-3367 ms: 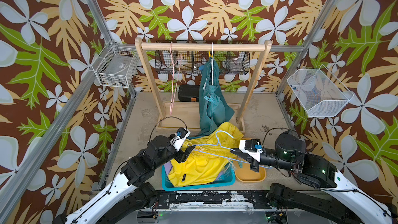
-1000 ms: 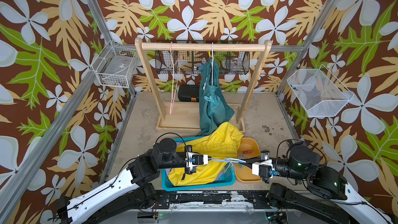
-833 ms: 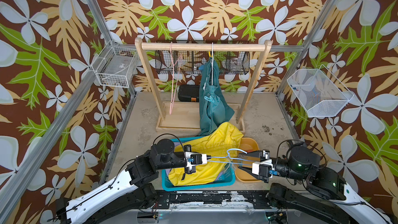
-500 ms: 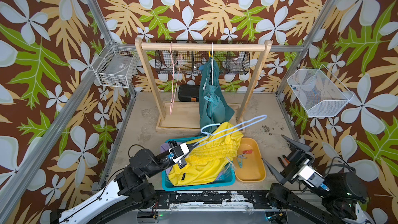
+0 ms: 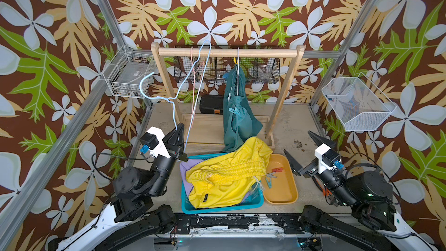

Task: Remove the clothespins securing shorts to the hanger
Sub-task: Place the hanger on the clothesline.

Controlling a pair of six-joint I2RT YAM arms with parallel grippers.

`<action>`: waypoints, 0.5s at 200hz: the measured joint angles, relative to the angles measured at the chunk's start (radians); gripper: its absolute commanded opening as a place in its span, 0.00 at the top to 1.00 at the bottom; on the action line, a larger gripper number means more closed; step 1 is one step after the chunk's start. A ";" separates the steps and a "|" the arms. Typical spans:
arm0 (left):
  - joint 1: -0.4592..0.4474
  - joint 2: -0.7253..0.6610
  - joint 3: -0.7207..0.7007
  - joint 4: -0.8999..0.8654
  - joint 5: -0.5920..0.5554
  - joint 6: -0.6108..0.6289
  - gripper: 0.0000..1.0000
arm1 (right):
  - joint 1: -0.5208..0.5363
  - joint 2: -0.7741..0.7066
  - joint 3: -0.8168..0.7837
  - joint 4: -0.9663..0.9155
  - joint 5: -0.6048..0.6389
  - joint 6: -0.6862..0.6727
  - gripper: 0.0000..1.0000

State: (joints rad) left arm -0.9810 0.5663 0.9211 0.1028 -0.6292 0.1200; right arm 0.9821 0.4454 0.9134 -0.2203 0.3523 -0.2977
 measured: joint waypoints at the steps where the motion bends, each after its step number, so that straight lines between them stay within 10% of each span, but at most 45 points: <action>1: 0.000 0.001 0.002 -0.002 -0.001 -0.001 1.00 | 0.000 0.001 -0.001 0.000 0.001 0.002 0.00; 100: 0.000 0.151 0.117 -0.286 -0.106 -0.118 1.00 | 0.000 0.237 -0.032 -0.004 0.090 0.218 0.00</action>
State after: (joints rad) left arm -0.9810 0.7177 1.0386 -0.1829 -0.7349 0.0021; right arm 0.9821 0.6827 0.8810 -0.2245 0.4419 -0.0799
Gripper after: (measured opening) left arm 0.061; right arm 0.997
